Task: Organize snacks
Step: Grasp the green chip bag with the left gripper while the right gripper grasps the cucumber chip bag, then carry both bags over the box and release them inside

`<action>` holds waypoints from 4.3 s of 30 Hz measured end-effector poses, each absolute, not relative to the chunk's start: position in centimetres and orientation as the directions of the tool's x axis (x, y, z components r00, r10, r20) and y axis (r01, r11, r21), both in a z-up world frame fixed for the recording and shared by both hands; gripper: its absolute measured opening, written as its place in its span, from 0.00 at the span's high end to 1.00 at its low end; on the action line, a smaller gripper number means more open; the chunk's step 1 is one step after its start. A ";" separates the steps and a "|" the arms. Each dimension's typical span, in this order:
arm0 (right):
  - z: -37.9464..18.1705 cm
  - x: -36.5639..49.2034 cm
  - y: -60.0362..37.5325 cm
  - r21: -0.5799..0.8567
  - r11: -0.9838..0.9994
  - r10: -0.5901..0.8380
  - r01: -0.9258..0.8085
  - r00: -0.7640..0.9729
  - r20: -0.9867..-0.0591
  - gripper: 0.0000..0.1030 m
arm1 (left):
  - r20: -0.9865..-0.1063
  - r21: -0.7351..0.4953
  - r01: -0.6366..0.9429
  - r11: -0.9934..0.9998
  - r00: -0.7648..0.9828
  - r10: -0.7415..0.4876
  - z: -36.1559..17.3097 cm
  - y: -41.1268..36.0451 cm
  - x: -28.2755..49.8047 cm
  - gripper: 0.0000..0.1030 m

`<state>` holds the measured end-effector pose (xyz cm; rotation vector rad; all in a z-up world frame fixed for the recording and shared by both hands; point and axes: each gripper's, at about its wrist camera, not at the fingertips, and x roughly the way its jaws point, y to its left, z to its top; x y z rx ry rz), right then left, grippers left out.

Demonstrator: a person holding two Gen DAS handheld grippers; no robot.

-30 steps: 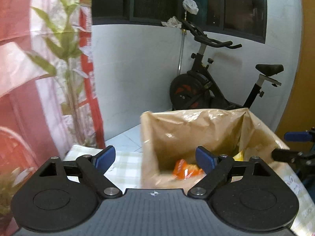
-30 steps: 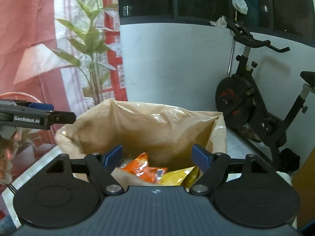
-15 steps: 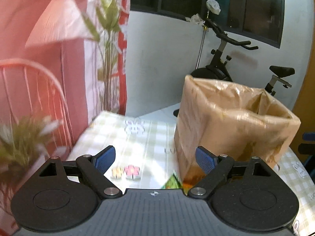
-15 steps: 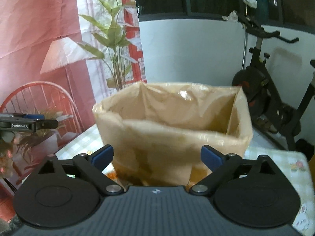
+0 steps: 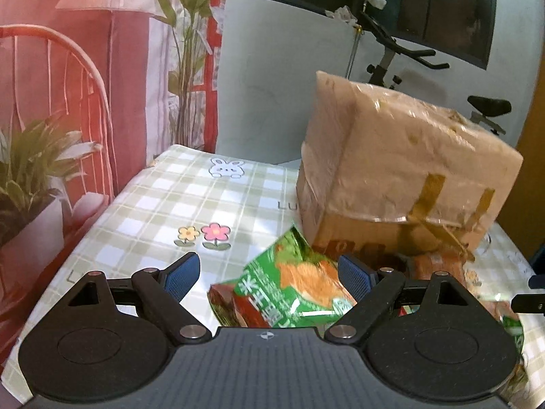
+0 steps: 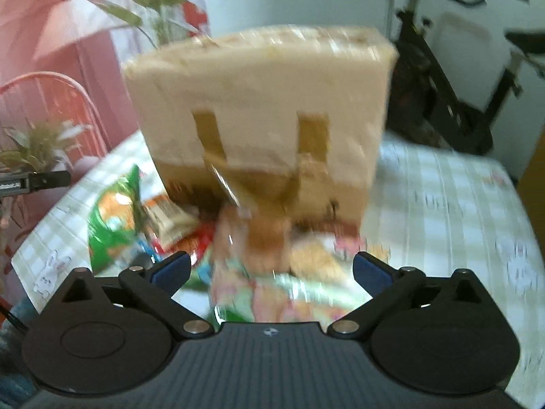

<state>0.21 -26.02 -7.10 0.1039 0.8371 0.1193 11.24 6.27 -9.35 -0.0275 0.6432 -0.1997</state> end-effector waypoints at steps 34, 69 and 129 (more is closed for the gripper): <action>-11.4 -1.7 -23.8 0.175 0.983 0.163 -0.054 0.700 -0.695 0.16 | -0.653 -0.161 0.118 0.980 0.731 -0.195 -13.6 5.7 11.4 0.13; -11.2 -3.8 -23.7 0.139 0.987 0.143 -0.077 0.812 -0.566 0.16 | -0.500 -0.161 -0.012 0.987 0.863 -0.071 -13.5 3.6 7.5 0.25; 2.7 20.8 -27.7 -0.049 0.972 0.184 -0.231 0.871 -0.456 0.08 | -0.430 -0.032 0.324 0.945 0.849 -0.306 1.0 -9.1 27.1 0.18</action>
